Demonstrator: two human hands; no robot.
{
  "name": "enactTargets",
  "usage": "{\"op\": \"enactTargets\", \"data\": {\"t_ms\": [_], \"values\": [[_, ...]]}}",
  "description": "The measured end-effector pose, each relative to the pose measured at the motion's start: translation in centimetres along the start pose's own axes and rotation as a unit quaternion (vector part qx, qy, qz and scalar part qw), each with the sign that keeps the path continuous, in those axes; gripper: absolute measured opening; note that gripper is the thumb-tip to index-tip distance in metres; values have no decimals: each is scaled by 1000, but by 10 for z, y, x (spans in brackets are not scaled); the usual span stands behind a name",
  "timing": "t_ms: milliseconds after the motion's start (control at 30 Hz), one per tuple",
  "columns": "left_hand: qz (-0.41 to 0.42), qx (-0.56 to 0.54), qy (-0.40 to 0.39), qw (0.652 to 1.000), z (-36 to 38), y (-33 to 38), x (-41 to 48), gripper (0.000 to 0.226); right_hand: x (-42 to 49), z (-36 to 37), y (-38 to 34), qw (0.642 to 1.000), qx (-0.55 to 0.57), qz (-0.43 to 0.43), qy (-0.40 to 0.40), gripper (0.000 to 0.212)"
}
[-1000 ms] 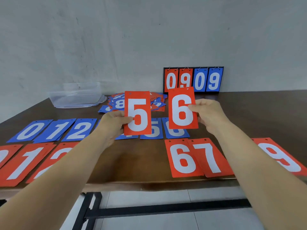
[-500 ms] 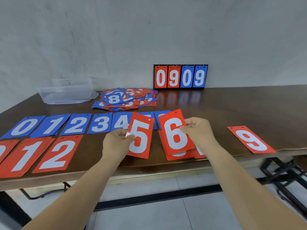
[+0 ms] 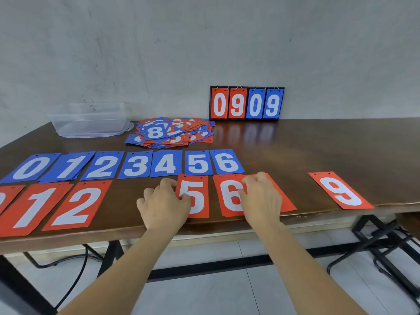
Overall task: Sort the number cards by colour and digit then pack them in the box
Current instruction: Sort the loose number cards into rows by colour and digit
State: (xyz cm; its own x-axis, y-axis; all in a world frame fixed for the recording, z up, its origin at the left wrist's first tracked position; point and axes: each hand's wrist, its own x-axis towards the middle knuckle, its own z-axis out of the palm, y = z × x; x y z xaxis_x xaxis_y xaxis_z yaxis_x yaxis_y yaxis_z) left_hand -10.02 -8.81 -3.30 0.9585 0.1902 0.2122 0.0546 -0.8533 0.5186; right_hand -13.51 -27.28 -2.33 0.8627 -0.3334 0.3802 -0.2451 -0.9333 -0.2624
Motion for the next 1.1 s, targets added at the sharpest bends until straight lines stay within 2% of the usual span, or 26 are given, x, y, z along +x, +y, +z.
{"op": "enactTargets", "data": {"t_ms": [133, 200, 267, 400, 633, 767, 833, 933, 1100], "values": [[38, -46, 6, 998, 1, -7, 2, 35, -12, 2, 2, 998, 26, -59, -5, 32], [80, -82, -24, 993, 0, -12, 2, 33, -22, 7, 3, 995, 41, -86, -21, 32], [124, -67, -69, 988, -2, -16, 1, 36, -29, 13, 4, 995, 45, -91, -17, 31], [159, -4, -96, 983, -2, -15, -4, 36, -36, 16, 1, 996, 48, -77, -17, 34], [163, -12, -88, 983, -2, -13, -7, 37, -37, 15, 1, 995, 59, -70, -26, 35], [217, -15, -58, 974, -4, -3, -10, 36, -34, 0, 14, 994, 100, -19, 34, 31], [275, -19, -89, 957, -4, 9, -13, 38, -30, -5, 32, 997, 69, 17, 27, 33], [341, 9, -153, 927, 2, 24, -20, 45, -28, -3, 55, 999, 10, 32, -33, 38], [353, 62, -180, 916, 12, 30, -24, 47, -32, -2, 65, 998, -26, 44, -28, 40]]}}
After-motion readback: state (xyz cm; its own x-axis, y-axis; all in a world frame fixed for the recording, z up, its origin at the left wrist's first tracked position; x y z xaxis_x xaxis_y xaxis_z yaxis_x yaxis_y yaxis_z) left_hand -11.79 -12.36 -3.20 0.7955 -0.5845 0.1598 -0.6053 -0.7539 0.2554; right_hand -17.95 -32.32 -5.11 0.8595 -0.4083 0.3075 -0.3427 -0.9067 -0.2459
